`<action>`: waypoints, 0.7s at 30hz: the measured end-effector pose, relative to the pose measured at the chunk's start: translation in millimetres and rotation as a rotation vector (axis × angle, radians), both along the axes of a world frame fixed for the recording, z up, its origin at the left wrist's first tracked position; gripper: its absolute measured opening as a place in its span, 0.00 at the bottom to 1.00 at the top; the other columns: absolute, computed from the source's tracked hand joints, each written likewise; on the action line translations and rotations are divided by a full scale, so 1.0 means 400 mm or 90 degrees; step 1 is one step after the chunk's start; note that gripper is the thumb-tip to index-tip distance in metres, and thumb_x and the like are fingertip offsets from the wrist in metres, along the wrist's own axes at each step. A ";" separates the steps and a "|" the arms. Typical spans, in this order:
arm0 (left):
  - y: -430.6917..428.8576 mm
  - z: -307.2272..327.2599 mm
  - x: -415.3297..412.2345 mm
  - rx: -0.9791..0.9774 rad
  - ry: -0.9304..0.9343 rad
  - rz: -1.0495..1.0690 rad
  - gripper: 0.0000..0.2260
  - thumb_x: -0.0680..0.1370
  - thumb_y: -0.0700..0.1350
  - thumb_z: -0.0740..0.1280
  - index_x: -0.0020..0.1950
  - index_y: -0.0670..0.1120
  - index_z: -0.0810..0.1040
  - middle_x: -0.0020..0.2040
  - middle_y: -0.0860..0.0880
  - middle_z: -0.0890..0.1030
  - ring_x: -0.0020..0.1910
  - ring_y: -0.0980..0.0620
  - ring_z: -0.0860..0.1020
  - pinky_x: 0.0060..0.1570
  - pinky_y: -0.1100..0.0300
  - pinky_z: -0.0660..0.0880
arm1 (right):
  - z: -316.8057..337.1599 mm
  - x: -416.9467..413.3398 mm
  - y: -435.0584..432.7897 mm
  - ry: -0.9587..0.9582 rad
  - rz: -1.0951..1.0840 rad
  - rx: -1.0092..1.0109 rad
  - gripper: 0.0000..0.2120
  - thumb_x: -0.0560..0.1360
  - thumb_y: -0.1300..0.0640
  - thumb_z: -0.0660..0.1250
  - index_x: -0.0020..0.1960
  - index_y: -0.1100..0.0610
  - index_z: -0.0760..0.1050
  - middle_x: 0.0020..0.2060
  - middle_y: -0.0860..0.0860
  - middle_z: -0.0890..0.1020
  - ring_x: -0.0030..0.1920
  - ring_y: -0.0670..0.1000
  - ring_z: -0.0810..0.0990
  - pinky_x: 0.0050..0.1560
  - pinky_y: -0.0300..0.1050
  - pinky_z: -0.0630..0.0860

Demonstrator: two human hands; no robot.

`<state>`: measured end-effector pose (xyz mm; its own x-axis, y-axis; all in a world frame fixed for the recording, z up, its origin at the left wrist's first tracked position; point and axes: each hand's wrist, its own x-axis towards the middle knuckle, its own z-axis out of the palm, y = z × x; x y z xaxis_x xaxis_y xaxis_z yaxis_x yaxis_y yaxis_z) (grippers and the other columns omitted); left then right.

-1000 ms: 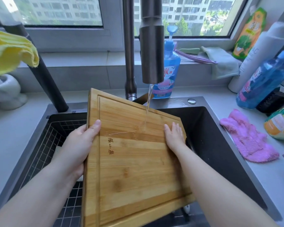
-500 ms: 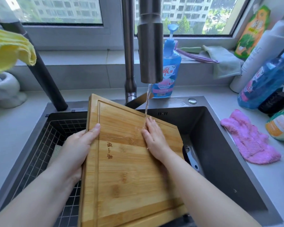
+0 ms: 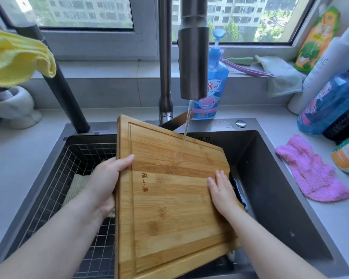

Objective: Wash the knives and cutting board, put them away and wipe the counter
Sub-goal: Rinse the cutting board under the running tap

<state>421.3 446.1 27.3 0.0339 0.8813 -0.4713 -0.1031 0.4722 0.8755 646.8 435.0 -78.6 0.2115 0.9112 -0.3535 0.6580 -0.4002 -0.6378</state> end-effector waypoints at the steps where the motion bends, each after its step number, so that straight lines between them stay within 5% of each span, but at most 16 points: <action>1: 0.003 0.000 -0.004 -0.003 0.002 0.002 0.12 0.78 0.44 0.59 0.54 0.39 0.78 0.39 0.44 0.84 0.32 0.50 0.83 0.25 0.60 0.77 | -0.006 0.005 -0.007 -0.007 -0.016 -0.031 0.27 0.81 0.48 0.47 0.76 0.55 0.45 0.77 0.51 0.46 0.76 0.49 0.44 0.76 0.47 0.44; 7: 0.014 -0.002 -0.021 -0.030 0.000 0.018 0.11 0.78 0.43 0.59 0.52 0.40 0.78 0.36 0.45 0.83 0.31 0.50 0.82 0.27 0.58 0.79 | 0.036 -0.112 -0.074 -0.047 0.313 0.191 0.31 0.72 0.32 0.41 0.70 0.44 0.37 0.67 0.35 0.37 0.69 0.35 0.36 0.70 0.34 0.36; 11: 0.005 -0.002 -0.040 -0.018 0.020 0.000 0.09 0.78 0.43 0.59 0.48 0.43 0.78 0.34 0.47 0.84 0.30 0.51 0.82 0.33 0.55 0.75 | -0.026 -0.013 -0.023 -0.027 0.119 0.028 0.26 0.81 0.46 0.47 0.76 0.51 0.45 0.76 0.46 0.45 0.76 0.45 0.44 0.74 0.42 0.43; 14: 0.003 -0.003 -0.053 -0.034 0.024 0.015 0.09 0.77 0.43 0.59 0.49 0.42 0.78 0.36 0.45 0.83 0.36 0.47 0.81 0.35 0.54 0.73 | -0.054 0.006 -0.015 -0.007 0.034 -0.075 0.27 0.81 0.47 0.47 0.76 0.55 0.47 0.77 0.52 0.49 0.76 0.49 0.46 0.75 0.46 0.46; 18: 0.001 -0.010 -0.056 -0.054 0.023 0.035 0.09 0.78 0.42 0.59 0.51 0.41 0.77 0.39 0.43 0.81 0.39 0.45 0.79 0.36 0.53 0.73 | -0.020 -0.049 -0.007 -0.005 0.054 -0.016 0.26 0.81 0.47 0.48 0.76 0.51 0.45 0.76 0.50 0.45 0.76 0.49 0.43 0.75 0.47 0.44; 21: 0.003 -0.013 -0.055 -0.048 0.028 0.034 0.08 0.78 0.42 0.59 0.49 0.42 0.77 0.34 0.45 0.83 0.36 0.47 0.80 0.35 0.54 0.74 | 0.030 -0.131 -0.040 0.018 0.223 0.124 0.28 0.80 0.44 0.48 0.75 0.47 0.40 0.71 0.40 0.37 0.74 0.42 0.37 0.74 0.41 0.39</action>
<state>399.4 447.3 22.1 -0.0348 0.8433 -0.5363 -0.0928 0.5316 0.8419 594.4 418.9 -66.6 -0.1317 0.9768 -0.1688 0.7141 -0.0246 -0.6997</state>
